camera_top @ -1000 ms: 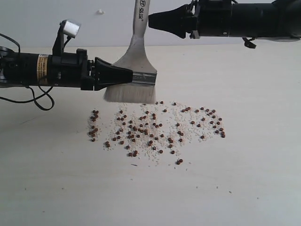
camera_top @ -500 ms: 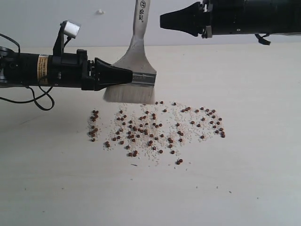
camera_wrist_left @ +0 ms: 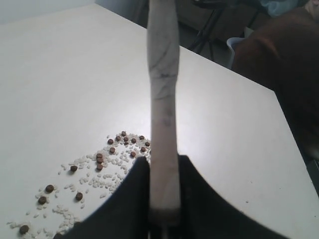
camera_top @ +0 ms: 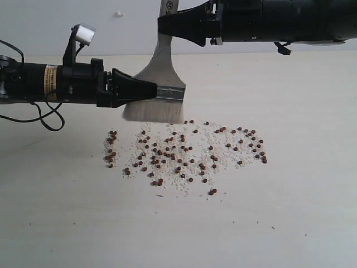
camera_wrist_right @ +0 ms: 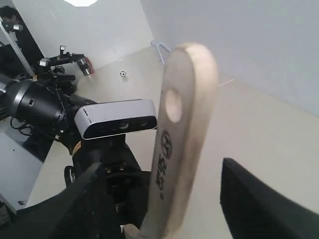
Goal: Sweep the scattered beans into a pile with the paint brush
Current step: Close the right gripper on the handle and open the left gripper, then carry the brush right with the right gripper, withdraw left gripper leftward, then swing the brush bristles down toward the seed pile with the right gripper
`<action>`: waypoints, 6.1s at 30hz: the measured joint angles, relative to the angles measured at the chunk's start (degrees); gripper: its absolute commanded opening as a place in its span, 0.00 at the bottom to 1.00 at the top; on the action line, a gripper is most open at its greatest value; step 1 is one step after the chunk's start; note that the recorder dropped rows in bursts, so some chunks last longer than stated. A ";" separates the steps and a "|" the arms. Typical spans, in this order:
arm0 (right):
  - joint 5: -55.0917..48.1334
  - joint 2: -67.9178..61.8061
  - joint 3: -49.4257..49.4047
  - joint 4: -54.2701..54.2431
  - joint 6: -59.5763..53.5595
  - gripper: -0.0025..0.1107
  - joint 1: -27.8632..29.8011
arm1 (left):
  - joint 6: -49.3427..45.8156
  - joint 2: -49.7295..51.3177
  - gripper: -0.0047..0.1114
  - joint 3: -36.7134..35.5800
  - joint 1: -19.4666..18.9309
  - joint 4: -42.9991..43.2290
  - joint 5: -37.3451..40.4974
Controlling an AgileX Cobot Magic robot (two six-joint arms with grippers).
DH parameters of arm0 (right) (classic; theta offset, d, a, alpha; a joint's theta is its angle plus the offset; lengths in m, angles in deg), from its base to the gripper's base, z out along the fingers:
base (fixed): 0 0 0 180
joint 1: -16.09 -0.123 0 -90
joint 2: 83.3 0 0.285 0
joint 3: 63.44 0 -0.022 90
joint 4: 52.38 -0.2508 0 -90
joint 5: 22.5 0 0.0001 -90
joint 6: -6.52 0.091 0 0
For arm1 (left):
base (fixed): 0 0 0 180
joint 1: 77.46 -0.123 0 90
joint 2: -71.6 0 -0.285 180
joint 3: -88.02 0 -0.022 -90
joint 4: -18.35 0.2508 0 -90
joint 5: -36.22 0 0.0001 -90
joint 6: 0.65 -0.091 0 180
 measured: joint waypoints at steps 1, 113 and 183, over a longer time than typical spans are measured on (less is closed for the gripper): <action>0.00 0.00 0.00 0.00 -0.13 0.56 -0.14 | 0.00 0.00 0.04 0.00 0.00 0.00 0.00; 67.42 68.89 -50.53 -0.45 9.05 0.02 3.02 | -8.20 -56.13 0.04 -50.75 -12.40 -20.13 -0.02; 39.33 47.88 -27.26 70.13 72.94 0.02 3.02 | -15.10 -104.20 0.04 -61.71 -13.04 -30.81 63.52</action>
